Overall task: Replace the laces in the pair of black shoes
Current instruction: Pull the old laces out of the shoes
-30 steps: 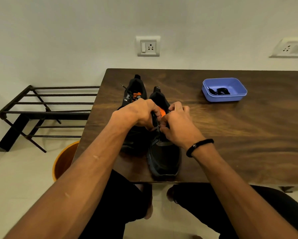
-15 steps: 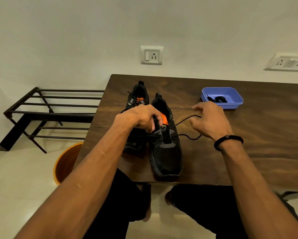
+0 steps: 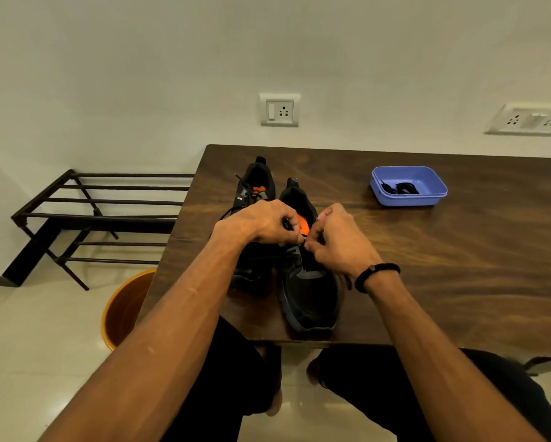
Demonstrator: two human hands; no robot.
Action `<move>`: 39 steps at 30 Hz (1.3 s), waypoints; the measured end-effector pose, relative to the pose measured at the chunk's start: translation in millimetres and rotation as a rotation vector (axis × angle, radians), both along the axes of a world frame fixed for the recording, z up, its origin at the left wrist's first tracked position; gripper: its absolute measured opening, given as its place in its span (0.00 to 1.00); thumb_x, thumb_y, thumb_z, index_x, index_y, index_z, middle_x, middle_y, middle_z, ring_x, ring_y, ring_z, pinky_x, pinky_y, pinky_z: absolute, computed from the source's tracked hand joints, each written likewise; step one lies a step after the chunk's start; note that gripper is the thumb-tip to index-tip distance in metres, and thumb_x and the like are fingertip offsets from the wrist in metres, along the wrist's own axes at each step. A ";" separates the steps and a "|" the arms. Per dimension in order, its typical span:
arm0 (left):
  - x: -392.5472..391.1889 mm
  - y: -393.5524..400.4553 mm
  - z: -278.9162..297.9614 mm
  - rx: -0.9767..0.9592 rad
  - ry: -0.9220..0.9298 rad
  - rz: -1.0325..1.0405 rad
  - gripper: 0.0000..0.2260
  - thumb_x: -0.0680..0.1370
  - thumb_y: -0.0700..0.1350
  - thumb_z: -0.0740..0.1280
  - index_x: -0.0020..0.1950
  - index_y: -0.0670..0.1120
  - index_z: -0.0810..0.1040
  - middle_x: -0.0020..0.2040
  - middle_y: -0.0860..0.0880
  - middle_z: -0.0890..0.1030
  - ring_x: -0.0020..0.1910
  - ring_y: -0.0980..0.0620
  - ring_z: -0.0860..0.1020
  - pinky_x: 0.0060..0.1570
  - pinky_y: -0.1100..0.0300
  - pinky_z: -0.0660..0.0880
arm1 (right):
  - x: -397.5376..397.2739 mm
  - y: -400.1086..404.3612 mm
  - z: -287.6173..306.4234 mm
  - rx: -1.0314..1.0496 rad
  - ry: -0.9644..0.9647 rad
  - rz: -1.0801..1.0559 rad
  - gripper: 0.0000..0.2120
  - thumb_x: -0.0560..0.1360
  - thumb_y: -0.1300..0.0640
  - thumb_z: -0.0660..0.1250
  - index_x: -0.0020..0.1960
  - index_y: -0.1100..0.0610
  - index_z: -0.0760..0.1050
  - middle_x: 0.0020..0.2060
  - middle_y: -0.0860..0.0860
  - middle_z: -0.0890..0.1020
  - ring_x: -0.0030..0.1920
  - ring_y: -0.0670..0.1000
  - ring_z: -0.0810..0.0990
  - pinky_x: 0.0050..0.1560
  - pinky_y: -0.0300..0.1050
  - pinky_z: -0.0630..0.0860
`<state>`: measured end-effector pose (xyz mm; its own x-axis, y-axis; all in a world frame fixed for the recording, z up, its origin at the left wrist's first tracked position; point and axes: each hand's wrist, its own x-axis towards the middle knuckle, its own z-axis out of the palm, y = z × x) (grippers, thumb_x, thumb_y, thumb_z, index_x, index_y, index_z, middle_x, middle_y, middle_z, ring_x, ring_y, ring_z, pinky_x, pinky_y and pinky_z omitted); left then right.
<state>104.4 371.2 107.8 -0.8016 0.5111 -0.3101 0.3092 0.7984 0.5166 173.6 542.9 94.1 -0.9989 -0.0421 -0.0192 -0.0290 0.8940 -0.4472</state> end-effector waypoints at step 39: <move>6.5 0.1 8.9 0.011 -0.159 0.023 0.20 0.72 0.33 0.77 0.60 0.49 0.79 0.47 0.48 0.86 0.49 0.53 0.84 0.47 0.60 0.72 | 3.6 30.3 17.3 -0.047 0.166 -0.495 0.07 0.65 0.61 0.65 0.31 0.59 0.69 0.28 0.54 0.73 0.31 0.59 0.75 0.32 0.46 0.71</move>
